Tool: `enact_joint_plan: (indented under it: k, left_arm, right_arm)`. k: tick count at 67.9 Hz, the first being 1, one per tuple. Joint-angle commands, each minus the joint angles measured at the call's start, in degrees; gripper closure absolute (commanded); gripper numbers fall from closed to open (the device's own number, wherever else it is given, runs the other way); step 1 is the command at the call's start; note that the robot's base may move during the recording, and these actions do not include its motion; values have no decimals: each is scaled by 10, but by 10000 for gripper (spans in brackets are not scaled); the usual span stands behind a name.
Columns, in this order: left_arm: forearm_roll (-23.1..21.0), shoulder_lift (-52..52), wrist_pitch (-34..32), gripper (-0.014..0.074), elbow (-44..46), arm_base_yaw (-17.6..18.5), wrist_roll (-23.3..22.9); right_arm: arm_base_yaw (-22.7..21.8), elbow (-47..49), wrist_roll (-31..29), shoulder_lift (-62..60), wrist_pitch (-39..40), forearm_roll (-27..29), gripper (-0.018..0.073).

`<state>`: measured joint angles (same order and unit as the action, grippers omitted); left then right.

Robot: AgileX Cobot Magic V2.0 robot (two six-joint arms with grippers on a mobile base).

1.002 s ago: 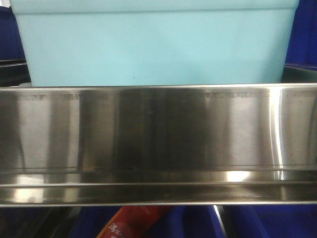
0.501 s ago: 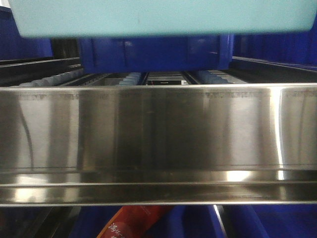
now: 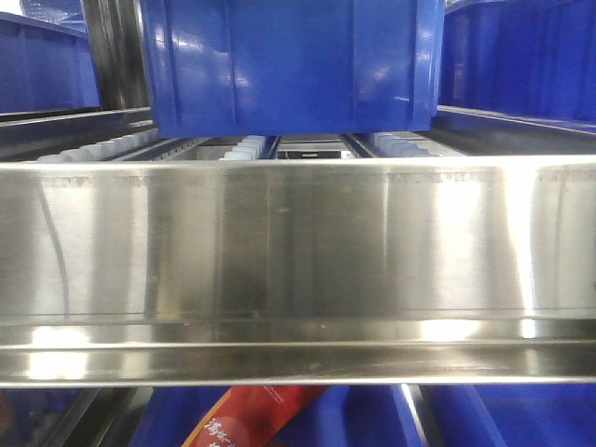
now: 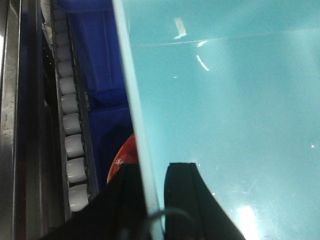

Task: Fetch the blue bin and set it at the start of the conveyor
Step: 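Lift the light-blue bin with both grippers and pull it off the shelf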

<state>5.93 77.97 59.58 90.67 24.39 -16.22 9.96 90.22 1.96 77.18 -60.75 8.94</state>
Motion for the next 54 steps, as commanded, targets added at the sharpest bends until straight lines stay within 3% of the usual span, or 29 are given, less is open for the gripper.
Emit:
enact_joint_plan:
  k: [1, 15, 54]
  left_arm:
    - [4, -8, -11, 708, 4, 3, 9]
    - [13, -8, -32, 708, 4, 3, 9]
    - [13, -8, -185, 708, 4, 3, 9]
  right_arm:
    - [-1, 6, -13, -8, 16, -2, 711]
    - [-1, 6, -13, -8, 29, -2, 711]
    - [-1, 6, -13, -8, 38, -2, 711]
